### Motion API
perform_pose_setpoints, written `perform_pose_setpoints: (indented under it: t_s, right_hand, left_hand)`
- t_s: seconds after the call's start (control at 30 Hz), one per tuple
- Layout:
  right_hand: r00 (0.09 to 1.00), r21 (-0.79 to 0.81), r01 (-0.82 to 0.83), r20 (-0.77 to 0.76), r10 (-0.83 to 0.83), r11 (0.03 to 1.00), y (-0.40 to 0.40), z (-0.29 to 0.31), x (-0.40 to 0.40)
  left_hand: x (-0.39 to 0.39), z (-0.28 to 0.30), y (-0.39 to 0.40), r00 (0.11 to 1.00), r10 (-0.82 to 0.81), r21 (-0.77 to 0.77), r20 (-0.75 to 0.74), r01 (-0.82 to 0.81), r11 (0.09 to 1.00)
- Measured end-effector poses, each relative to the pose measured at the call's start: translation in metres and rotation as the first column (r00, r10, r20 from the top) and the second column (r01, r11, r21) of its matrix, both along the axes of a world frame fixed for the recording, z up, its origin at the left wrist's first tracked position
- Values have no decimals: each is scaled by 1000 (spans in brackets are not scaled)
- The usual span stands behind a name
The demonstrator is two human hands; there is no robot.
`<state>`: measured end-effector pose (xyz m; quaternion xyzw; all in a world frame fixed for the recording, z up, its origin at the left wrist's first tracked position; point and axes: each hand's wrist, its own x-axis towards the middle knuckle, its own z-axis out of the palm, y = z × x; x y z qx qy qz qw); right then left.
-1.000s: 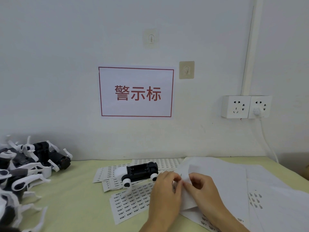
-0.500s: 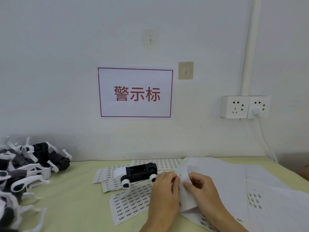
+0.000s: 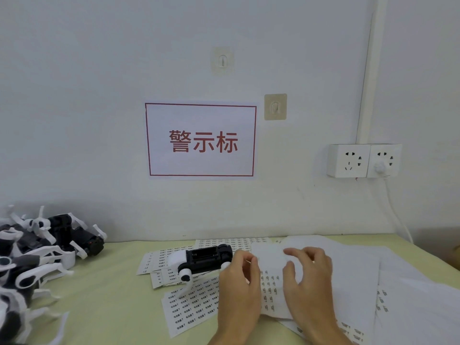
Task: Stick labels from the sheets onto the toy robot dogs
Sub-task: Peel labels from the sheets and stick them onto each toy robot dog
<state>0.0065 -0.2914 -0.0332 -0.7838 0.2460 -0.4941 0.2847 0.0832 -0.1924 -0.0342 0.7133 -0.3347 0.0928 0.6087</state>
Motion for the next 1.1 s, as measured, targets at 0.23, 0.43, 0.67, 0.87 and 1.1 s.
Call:
perform_pose_setpoints:
  t_s: [0.23, 0.43, 0.67, 0.87, 1.1]
  right_hand:
    - [910, -207, -411, -151, 386, 888, 12, -1, -2]
    - [882, -168, -463, -184, 434, 870, 12, 0, -3]
    - [914, -61, -406, -8, 407, 912, 9, 3, -4]
    - [908, 109, -419, 79, 412, 901, 5, 4, -5]
    - [909, 168, -416, 83, 407, 894, 4, 4, -5]
  left_hand:
    - [1, -1, 1, 1000, 2, -72, 26, 0, 997]
    - [2, -2, 0, 999, -34, -71, 2, 34, 997]
    - [1, -2, 1, 990, -130, -36, -49, 128, 991]
    - [-1, 4, 5, 957, -238, 1, -166, 241, 970]
    - [-2, 7, 8, 954, -246, -30, -170, 244, 969]
